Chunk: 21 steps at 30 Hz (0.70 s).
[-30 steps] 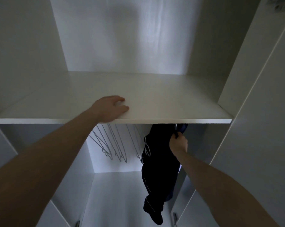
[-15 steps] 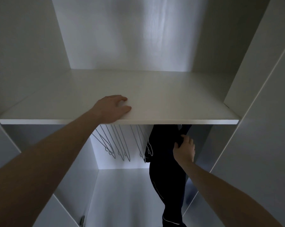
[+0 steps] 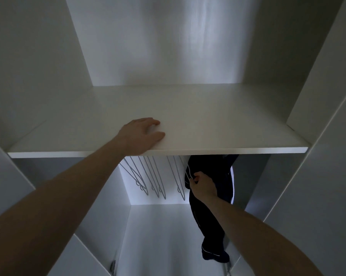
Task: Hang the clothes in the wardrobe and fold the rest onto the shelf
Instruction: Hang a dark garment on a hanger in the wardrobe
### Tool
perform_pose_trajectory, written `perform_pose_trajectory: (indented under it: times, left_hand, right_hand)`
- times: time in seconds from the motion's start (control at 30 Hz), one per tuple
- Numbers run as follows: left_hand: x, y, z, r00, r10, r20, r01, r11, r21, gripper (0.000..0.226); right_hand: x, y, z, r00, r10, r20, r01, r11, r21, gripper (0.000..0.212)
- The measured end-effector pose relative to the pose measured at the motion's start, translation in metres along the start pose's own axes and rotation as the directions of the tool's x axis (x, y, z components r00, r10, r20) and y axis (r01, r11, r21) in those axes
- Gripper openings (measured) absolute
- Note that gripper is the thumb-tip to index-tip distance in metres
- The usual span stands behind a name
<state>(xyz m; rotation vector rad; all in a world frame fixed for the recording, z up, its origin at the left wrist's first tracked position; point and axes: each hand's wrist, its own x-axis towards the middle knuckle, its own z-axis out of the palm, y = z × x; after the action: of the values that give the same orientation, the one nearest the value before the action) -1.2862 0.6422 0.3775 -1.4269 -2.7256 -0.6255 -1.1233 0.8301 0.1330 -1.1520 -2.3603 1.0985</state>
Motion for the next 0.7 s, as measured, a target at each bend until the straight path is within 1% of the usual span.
perform_pose_trajectory:
  times: [0.07, 0.13, 0.27, 0.4, 0.53, 0.63, 0.7]
  left_hand:
    - [0.000, 0.000, 0.000, 1.000, 0.005, -0.005, -0.005, 1.000, 0.002, 0.057]
    - [0.000, -0.001, 0.001, 1.000, 0.006, -0.001, -0.006, 1.000, -0.003, 0.057]
    - [-0.001, 0.001, 0.001, 1.000, 0.008, 0.000, -0.008, 1.000, 0.007, 0.056]
    - [-0.001, 0.001, 0.000, 1.000, -0.002, 0.012, 0.002, 1.000, 0.020, 0.058]
    - [-0.001, 0.001, -0.001, 1.000, -0.001, 0.029, 0.001, 1.000, 0.006, 0.062]
    - [-0.004, 0.003, -0.002, 0.999, -0.005, 0.053, 0.005, 1.000, 0.002, 0.076]
    - [-0.004, 0.004, -0.004, 0.998, -0.001, 0.058, 0.001, 1.000, -0.011, 0.079]
  right_hand:
    - [0.005, 0.001, 0.003, 0.999, 0.037, 0.004, -0.037, 0.999, -0.031, 0.035]
    - [0.009, 0.003, 0.006, 0.999, 0.053, -0.001, -0.053, 0.998, -0.024, 0.030]
    - [0.009, 0.000, 0.005, 0.996, 0.086, -0.034, -0.084, 0.995, 0.059, 0.023]
    - [0.001, -0.008, 0.001, 0.994, 0.077, -0.078, -0.070, 0.994, 0.088, 0.021]
    - [-0.014, -0.017, -0.006, 0.991, 0.087, -0.104, -0.071, 0.987, 0.146, 0.013]
    - [-0.023, -0.016, -0.012, 0.987, 0.101, -0.122, -0.076, 0.978, 0.194, 0.010]
    - [-0.033, -0.013, -0.015, 0.984, 0.114, -0.137, -0.090, 0.980, 0.176, 0.011]
